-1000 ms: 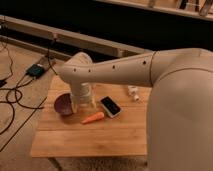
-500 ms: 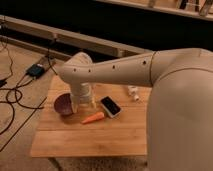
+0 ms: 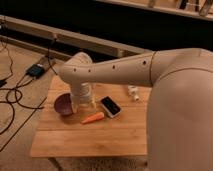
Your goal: Stand the bottle upright
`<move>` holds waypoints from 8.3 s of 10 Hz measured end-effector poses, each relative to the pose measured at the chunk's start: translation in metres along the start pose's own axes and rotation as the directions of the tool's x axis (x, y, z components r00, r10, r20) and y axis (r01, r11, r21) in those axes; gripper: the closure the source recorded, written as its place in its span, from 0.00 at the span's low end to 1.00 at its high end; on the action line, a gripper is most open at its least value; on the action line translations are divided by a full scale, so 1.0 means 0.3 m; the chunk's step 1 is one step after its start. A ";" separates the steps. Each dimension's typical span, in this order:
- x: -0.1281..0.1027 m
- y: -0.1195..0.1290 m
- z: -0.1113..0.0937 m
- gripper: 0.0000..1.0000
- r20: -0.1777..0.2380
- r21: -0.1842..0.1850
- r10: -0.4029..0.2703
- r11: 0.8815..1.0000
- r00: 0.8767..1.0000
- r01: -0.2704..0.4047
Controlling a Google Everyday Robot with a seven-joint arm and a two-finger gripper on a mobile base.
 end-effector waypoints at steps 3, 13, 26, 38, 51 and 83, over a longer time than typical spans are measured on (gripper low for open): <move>0.000 0.000 0.000 0.35 0.000 0.000 0.000 1.000 1.000 0.000; 0.000 0.000 0.000 0.35 0.000 0.000 0.000 1.000 1.000 0.000; 0.000 0.000 0.000 0.35 0.000 0.000 0.000 1.000 1.000 0.000; -0.058 -0.044 0.015 0.35 -0.003 -0.010 0.006 1.000 1.000 -0.006; -0.644 -0.696 0.242 0.35 -0.014 -0.056 -0.092 0.994 0.996 0.091; -0.863 -1.063 0.471 0.35 0.047 0.057 -0.052 0.997 0.998 0.049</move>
